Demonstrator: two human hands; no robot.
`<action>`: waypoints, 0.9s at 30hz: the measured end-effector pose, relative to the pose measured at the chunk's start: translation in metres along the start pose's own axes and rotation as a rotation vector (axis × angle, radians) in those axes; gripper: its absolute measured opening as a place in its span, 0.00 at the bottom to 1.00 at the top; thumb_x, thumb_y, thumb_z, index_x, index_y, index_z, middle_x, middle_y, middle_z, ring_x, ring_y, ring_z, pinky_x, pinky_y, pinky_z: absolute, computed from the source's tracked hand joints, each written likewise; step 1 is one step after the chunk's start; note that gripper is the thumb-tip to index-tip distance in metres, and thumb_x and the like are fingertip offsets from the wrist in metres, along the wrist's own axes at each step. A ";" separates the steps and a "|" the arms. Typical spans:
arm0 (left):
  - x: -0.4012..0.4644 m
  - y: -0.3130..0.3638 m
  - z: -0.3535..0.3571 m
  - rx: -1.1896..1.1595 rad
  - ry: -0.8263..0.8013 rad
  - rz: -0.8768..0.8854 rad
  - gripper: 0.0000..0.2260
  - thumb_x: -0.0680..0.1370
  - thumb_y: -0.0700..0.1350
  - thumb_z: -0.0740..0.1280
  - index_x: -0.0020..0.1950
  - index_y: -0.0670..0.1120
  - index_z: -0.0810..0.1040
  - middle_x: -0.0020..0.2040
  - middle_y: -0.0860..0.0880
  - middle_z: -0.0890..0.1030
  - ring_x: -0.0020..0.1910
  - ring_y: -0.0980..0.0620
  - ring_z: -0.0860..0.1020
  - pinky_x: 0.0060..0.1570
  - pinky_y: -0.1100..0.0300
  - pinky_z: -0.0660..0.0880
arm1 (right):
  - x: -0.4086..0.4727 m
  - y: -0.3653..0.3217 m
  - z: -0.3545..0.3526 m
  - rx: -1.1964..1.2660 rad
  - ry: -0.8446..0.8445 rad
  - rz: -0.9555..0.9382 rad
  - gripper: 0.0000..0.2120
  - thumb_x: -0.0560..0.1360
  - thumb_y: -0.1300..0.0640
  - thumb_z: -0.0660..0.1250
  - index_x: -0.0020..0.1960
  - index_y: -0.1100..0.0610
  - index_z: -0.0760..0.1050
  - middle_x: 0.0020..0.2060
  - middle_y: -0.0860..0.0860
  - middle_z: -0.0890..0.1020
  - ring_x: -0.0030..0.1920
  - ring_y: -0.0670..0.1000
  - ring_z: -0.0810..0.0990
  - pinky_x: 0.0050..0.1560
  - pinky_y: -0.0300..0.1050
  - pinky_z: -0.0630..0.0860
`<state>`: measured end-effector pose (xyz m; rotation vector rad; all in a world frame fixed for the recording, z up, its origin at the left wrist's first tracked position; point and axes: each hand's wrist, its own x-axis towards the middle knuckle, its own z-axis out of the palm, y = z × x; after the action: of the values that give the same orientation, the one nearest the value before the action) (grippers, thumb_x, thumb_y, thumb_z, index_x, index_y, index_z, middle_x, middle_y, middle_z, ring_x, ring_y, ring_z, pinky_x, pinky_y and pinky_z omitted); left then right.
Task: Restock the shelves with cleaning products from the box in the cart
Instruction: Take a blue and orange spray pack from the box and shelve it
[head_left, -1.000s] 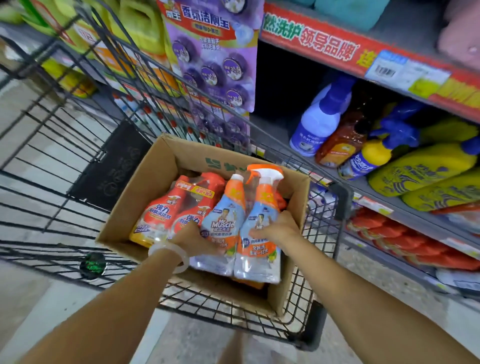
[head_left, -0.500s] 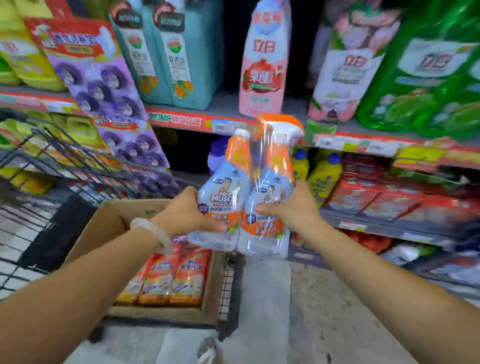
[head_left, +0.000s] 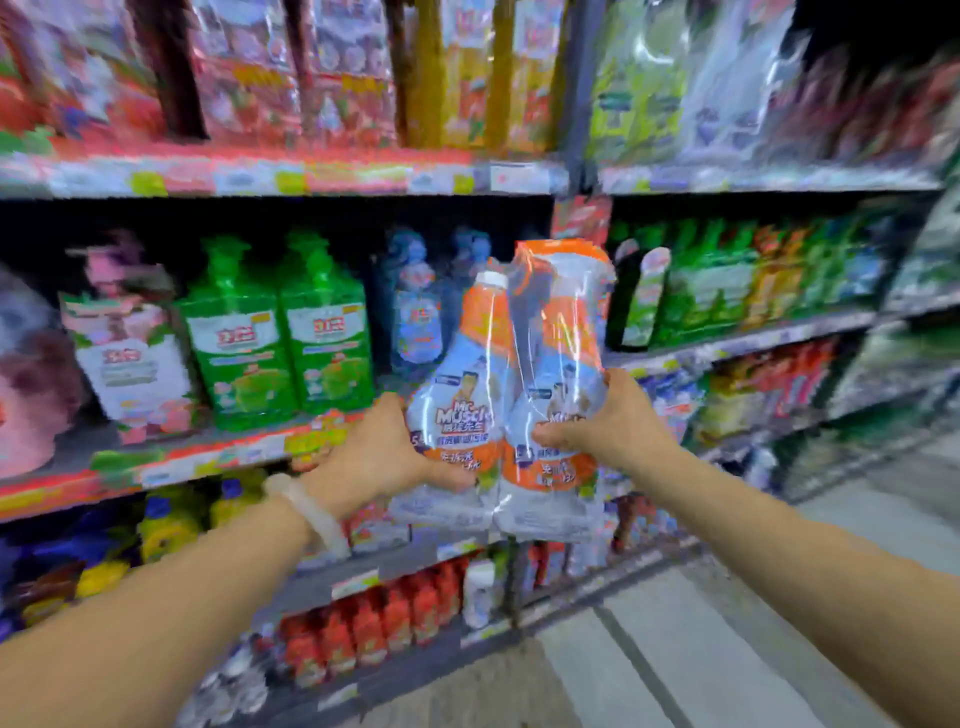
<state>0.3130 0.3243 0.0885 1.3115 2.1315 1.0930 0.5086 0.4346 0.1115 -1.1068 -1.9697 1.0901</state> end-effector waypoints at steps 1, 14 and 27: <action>0.016 0.018 0.016 0.010 0.000 0.044 0.29 0.57 0.51 0.83 0.47 0.48 0.69 0.41 0.56 0.75 0.43 0.55 0.75 0.37 0.63 0.70 | 0.004 0.005 -0.026 -0.016 0.045 0.002 0.39 0.64 0.55 0.79 0.67 0.61 0.62 0.62 0.48 0.71 0.60 0.50 0.72 0.58 0.47 0.72; 0.189 0.222 0.209 0.033 -0.124 0.349 0.36 0.54 0.57 0.81 0.52 0.47 0.66 0.45 0.53 0.76 0.42 0.55 0.75 0.34 0.61 0.70 | 0.131 0.099 -0.279 -0.058 0.368 0.075 0.44 0.59 0.54 0.81 0.68 0.62 0.63 0.62 0.56 0.75 0.59 0.56 0.76 0.53 0.50 0.76; 0.408 0.421 0.289 -0.012 0.102 0.582 0.31 0.52 0.61 0.79 0.49 0.53 0.74 0.46 0.56 0.80 0.48 0.57 0.79 0.51 0.58 0.77 | 0.361 0.093 -0.483 -0.139 0.486 -0.222 0.36 0.63 0.54 0.79 0.65 0.60 0.67 0.48 0.51 0.74 0.49 0.55 0.76 0.50 0.49 0.74</action>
<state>0.5509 0.9058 0.2687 1.9774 1.8427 1.4074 0.7705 0.9539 0.2974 -1.0721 -1.7391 0.5120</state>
